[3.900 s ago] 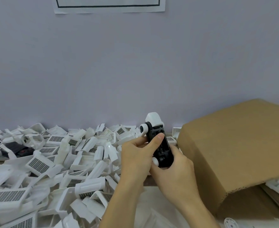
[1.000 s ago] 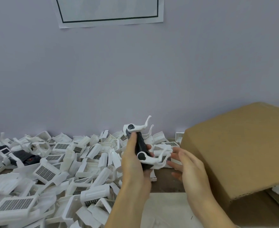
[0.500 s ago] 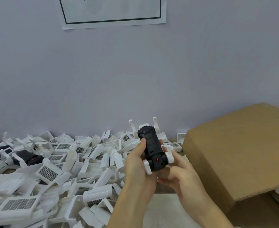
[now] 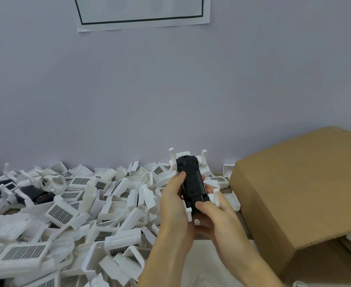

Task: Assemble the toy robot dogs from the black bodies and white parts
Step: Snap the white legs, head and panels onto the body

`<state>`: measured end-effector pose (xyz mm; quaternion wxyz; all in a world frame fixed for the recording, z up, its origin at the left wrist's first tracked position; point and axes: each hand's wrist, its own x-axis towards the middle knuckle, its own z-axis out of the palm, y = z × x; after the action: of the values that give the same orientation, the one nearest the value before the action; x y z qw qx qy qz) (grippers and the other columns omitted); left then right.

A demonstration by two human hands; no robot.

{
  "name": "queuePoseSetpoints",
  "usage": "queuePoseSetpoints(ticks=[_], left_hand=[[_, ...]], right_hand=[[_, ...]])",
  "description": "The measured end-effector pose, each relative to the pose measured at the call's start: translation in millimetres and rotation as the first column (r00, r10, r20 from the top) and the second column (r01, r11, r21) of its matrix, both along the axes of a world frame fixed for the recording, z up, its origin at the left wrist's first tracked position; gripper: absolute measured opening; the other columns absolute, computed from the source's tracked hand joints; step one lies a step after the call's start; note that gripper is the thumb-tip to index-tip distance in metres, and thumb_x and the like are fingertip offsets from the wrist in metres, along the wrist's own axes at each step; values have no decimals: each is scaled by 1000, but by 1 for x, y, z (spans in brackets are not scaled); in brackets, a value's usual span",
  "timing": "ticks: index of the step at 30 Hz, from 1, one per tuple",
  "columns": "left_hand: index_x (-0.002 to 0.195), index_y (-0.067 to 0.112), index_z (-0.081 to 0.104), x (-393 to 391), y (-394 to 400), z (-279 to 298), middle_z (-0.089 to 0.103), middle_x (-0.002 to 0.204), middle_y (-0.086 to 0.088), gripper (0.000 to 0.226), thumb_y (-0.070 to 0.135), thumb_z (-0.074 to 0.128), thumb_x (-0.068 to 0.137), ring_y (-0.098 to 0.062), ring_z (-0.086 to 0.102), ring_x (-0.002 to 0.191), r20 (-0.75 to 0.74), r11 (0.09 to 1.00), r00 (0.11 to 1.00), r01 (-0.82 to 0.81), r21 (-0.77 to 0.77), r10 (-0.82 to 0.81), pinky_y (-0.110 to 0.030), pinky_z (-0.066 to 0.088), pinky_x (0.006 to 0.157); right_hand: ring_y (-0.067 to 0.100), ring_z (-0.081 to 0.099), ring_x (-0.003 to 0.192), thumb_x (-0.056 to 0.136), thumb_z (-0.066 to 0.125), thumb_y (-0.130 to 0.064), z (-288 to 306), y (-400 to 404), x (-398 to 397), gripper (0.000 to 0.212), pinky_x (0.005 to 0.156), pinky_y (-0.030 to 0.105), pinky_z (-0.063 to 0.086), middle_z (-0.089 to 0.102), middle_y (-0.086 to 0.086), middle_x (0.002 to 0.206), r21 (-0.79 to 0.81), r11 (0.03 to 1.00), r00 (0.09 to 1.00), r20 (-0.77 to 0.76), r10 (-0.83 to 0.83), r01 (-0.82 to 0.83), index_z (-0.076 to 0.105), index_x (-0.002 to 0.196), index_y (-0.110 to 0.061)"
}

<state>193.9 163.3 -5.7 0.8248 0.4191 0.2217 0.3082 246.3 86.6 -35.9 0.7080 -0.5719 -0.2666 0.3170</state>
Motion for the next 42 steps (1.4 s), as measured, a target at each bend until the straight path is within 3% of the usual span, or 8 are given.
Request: queuePoseSetpoints(ticks=[9, 12, 15, 19, 22, 29, 37, 42], left_hand=[[79, 12, 80, 1, -1, 1, 73, 74, -10, 39, 37, 54, 93, -22, 69, 59, -25, 1000, 1000, -1, -9, 1, -25, 55, 51], [102, 9, 76, 1, -3, 1, 72, 76, -9, 41, 42, 54, 92, -22, 67, 60, -66, 1000, 998, 8, 0, -8, -26, 50, 48], [111, 5, 72, 2, -4, 3, 71, 73, -10, 46, 43, 54, 92, -22, 65, 56, -75, 1000, 997, 11, -12, -12, -24, 47, 43], [113, 2, 70, 3, -5, 3, 73, 74, -10, 46, 40, 52, 94, -24, 68, 62, -73, 1000, 997, -18, 17, 20, -32, 53, 61], [112, 3, 70, 3, -5, 3, 73, 72, -10, 45, 40, 51, 95, -23, 68, 59, -83, 1000, 996, -11, 8, 12, -29, 53, 55], [112, 2, 70, 4, -7, 3, 73, 72, -10, 45, 38, 51, 94, -23, 67, 59, -100, 999, 994, -35, 10, 36, -34, 51, 64], [78, 16, 79, 4, -5, -1, 75, 75, -8, 37, 41, 54, 91, -20, 69, 61, -105, 998, 993, -53, 21, 55, -35, 51, 68], [88, 11, 76, 4, -5, 0, 73, 73, -10, 38, 40, 52, 93, -22, 68, 59, -107, 998, 993, -53, 24, 55, -33, 50, 63]], right_hand=[[22, 70, 92, 97, 48, -6, 0, -1, -1, 43, 91, 53, 58, 76, 1, 97, 7, 1000, 999, 38, -8, 8, 66, 117, -39], [14, 73, 81, 99, 45, -4, -1, 1, -1, 44, 79, 42, 63, 77, -3, 92, 3, 1000, 997, 70, -24, 23, 62, 117, -40], [12, 73, 78, 100, 44, -4, 0, 1, -2, 45, 69, 34, 61, 77, -4, 92, -1, 999, 997, 70, -37, 37, 63, 114, -42], [18, 73, 82, 102, 47, -10, 0, 0, -1, 39, 73, 39, 59, 77, 0, 96, 10, 1000, 1000, 23, -15, 15, 65, 114, -43], [17, 74, 82, 102, 50, -12, -1, 1, -1, 35, 78, 45, 62, 77, -1, 94, -3, 999, 999, 16, -39, 39, 66, 114, -42], [10, 71, 72, 100, 49, -9, 1, 2, -3, 38, 62, 29, 57, 77, -4, 87, 0, 999, 999, 12, -40, 40, 67, 111, -41], [10, 69, 68, 98, 45, -3, 0, 0, -3, 43, 62, 29, 56, 75, -3, 83, 12, 1000, 1000, 18, 8, -9, 64, 119, -35], [11, 72, 70, 98, 46, -4, 1, 0, -4, 42, 64, 31, 60, 76, -3, 85, -7, 1000, 1000, 26, -17, 17, 65, 116, -38]])
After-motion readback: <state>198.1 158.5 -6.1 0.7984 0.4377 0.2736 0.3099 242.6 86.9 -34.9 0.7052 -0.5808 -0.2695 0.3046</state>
